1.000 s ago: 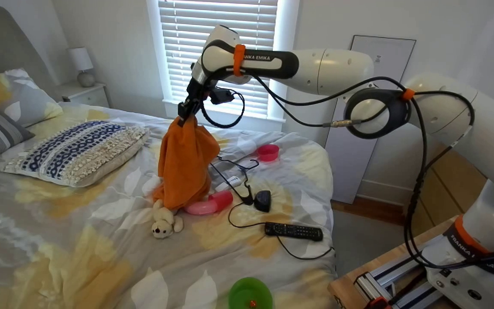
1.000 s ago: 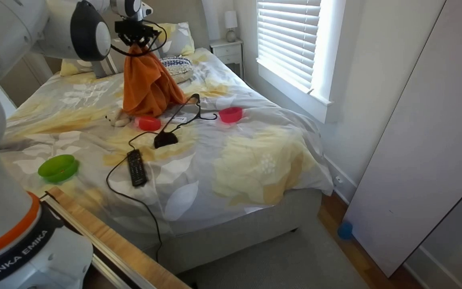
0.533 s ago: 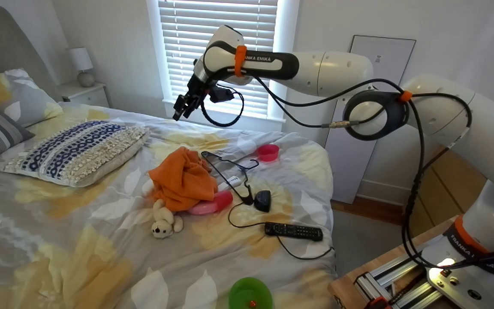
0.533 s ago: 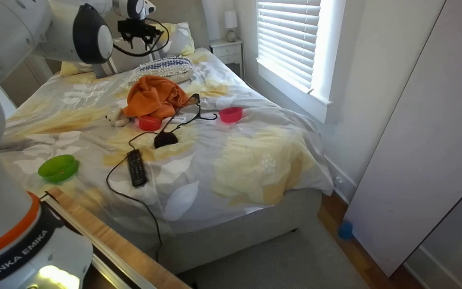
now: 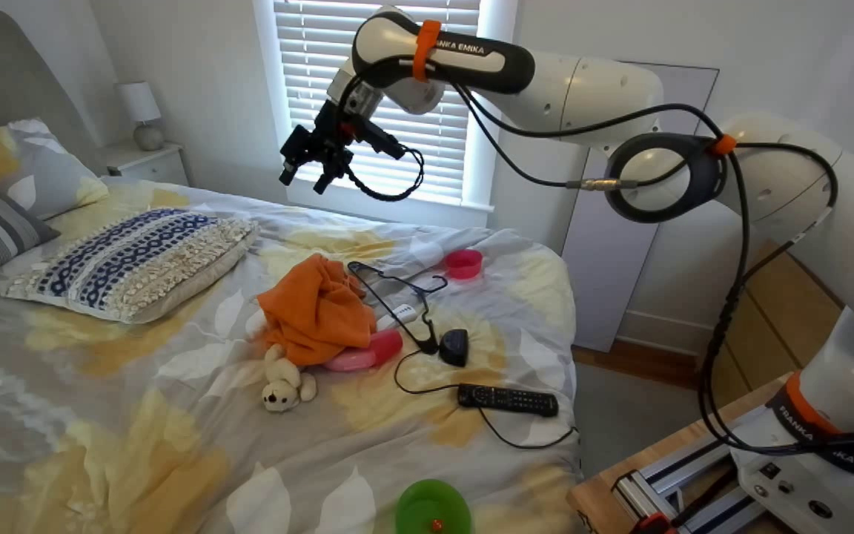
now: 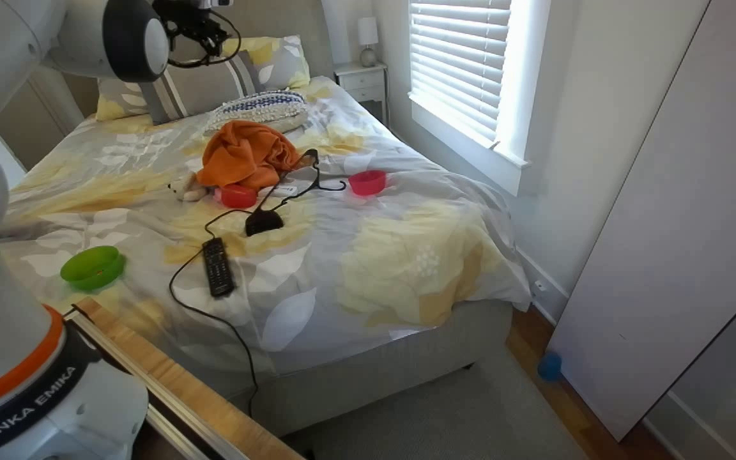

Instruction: Move the orange cloth forward

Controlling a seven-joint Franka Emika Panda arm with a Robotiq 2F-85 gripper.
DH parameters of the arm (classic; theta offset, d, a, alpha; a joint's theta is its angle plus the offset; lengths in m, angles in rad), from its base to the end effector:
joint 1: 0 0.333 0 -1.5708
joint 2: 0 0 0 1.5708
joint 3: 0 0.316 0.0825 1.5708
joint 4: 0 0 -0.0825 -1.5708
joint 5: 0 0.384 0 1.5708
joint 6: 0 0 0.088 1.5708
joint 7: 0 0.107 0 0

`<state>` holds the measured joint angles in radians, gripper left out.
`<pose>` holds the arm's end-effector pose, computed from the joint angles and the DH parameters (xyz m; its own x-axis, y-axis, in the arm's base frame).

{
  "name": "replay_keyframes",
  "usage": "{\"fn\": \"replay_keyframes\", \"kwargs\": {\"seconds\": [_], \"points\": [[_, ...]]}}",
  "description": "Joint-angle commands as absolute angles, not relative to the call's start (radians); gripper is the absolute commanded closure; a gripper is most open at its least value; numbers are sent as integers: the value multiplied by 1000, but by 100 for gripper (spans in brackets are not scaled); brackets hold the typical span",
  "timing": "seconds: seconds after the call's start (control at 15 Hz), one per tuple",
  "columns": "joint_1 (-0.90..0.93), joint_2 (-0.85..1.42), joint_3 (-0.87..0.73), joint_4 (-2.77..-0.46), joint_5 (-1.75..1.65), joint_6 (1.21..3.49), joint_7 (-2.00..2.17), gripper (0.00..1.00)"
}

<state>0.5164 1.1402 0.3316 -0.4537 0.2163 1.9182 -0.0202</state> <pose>0.6560 0.4979 0.4107 0.8355 0.4573 0.3046 0.5492 -0.6784 -0.4879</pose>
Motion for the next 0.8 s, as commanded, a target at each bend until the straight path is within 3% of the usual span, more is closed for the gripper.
{"fn": "replay_keyframes", "kwargs": {"seconds": [0.0,0.2,0.27,0.73], "points": [[558,1076,318,-492,239,1802,182,0],[576,1038,312,-497,239,1632,280,0],[580,1079,311,-453,238,1709,225,0],[577,1066,304,-462,237,1700,229,0]]}}
